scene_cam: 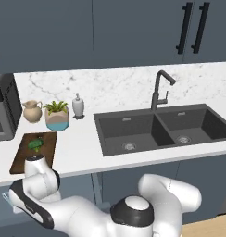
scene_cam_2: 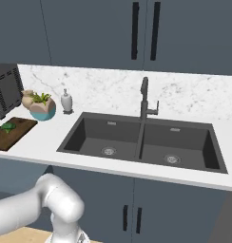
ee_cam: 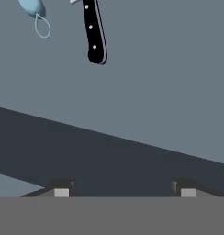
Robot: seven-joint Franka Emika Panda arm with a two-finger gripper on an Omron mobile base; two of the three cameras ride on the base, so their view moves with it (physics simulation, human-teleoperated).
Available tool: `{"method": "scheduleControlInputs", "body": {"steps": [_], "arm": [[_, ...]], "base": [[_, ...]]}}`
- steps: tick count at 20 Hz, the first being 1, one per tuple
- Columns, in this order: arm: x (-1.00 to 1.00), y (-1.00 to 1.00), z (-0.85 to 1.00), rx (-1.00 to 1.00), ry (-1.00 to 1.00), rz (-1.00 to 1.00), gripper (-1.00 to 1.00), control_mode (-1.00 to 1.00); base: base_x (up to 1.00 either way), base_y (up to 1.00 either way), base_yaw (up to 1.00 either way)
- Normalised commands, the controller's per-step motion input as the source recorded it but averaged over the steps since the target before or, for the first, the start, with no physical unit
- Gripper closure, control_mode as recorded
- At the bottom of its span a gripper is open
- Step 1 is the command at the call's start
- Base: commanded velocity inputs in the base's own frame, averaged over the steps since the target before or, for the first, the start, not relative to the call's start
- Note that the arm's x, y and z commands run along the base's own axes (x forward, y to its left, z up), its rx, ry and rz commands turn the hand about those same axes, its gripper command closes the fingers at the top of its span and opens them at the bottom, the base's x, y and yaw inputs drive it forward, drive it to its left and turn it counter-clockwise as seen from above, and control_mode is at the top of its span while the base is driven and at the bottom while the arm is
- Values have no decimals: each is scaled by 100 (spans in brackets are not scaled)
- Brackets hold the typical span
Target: Place the appropriate cutting tool for cutting the broccoli skin on the cutting board.
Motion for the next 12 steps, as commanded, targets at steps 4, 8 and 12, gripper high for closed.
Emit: {"method": "scheduleControlInputs", "body": {"steps": [4,8,12], "arm": [[-62,-1,-64,7,4,0,-100,-100],[-74,-1,-68,10,5,0,-100,-100],[-86,-1,-73,10,7,0,-100,-100]], "base": [[0,0,0],[0,0,0],[0,0,0]]}}
